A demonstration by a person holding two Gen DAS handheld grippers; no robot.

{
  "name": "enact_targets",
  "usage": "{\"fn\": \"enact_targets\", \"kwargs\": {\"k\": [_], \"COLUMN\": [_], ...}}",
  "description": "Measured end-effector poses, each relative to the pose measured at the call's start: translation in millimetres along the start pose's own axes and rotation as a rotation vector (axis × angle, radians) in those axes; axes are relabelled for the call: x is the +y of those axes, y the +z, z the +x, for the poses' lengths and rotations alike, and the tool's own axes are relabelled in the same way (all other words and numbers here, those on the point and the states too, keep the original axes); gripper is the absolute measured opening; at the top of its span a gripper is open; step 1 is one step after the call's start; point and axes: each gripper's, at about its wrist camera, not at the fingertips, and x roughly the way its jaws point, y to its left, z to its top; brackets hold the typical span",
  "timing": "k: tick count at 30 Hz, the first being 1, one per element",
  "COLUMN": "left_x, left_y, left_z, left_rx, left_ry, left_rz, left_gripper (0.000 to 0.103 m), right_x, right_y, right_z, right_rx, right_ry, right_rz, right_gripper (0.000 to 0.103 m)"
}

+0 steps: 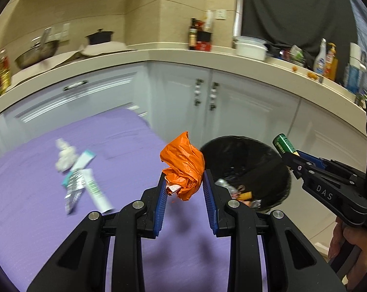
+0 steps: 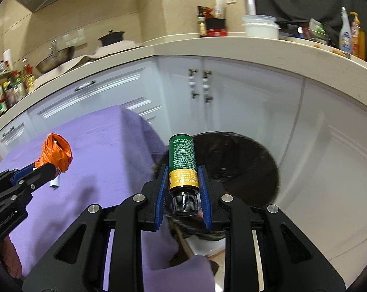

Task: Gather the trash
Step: 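Carry the orange bag and green bottle over the bin and open both grippers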

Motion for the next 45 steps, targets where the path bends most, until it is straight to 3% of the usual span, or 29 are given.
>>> {"fn": "enact_targets", "kwargs": {"k": [11,30,31,34,40,45], "left_x": [-51,-84,-85,-86,-76,-65], "left_y": [16,27,28,28,29,27], "left_z": [37,106,109,119,115,106], "left_rx": [0.01,0.077,0.081,0.108,0.104,0.099], "left_ry": [-0.041,-0.029,-0.028,-0.015,-0.012,-0.002], "left_rz": [0.058,0.095,0.102,0.105,0.064,0.051], "left_gripper": [0.03,0.03,0.031,0.036,0.048,0.049], "right_x": [-45,-84,-86,-91,-91,-86], "right_y": [2,8,10,12,10,6], "right_z": [13,58,60,68,72,66], "right_rx": [-0.009,0.006,0.002,-0.004,0.004,0.013], "right_ry": [-0.043,-0.072,-0.073,-0.081,-0.088,-0.08], "right_rz": [0.049,0.092,0.094,0.107,0.107,0.107], "right_gripper": [0.024,0.024,0.025,0.044,0.044,0.044]}}
